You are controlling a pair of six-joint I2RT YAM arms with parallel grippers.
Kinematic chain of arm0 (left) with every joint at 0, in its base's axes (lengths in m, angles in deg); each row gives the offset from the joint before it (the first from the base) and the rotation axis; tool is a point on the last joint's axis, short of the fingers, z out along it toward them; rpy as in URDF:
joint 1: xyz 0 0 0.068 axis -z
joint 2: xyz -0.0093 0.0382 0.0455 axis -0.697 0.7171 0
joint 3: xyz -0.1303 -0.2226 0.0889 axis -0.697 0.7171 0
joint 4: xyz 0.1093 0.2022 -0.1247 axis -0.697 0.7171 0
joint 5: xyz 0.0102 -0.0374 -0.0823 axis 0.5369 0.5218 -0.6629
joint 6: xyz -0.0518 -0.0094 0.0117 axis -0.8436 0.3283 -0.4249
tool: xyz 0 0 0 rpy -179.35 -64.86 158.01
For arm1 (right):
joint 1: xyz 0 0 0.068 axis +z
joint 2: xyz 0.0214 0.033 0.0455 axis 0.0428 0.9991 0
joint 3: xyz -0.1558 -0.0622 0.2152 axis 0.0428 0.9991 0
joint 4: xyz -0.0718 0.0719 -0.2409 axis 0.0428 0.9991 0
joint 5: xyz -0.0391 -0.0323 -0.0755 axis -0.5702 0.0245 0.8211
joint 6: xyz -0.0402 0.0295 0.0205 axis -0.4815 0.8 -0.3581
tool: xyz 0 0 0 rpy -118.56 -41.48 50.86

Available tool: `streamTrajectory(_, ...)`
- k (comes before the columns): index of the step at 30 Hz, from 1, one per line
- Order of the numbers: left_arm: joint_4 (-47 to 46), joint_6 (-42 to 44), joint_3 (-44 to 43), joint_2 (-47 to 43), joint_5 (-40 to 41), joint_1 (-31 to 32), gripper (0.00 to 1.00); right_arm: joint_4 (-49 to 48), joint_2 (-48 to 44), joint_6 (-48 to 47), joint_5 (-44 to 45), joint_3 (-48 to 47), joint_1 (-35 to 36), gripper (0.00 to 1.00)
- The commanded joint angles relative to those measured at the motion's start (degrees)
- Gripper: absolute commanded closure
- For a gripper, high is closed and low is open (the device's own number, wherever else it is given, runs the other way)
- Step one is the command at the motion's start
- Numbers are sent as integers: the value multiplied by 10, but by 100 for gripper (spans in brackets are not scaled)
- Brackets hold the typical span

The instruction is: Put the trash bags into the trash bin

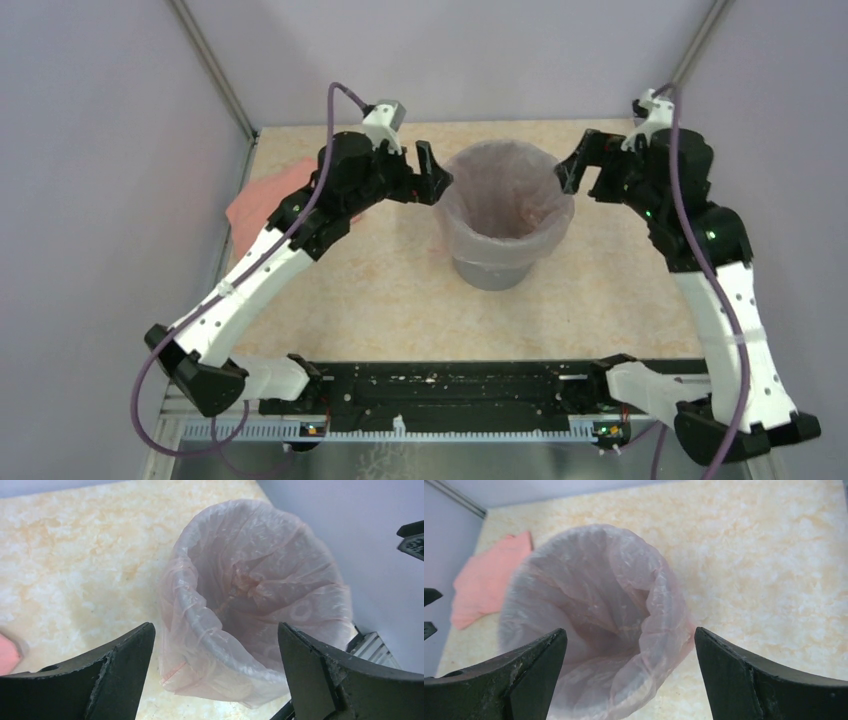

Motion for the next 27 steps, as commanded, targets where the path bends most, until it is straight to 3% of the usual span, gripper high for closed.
streamTrajectory(1, -9, 16, 20, -63, -6, 1, 2, -37, -75, -3, -32, -1, -5, 1)
streamTrajectory(14, -18, 17, 136, -179, -23, 1, 2, -111, -221, 40, -102, 111, -5, 1)
streamTrajectory(27, -21, 26, 189, -242, -1, 1, 2, -98, -259, 38, -84, 137, -5, 1)
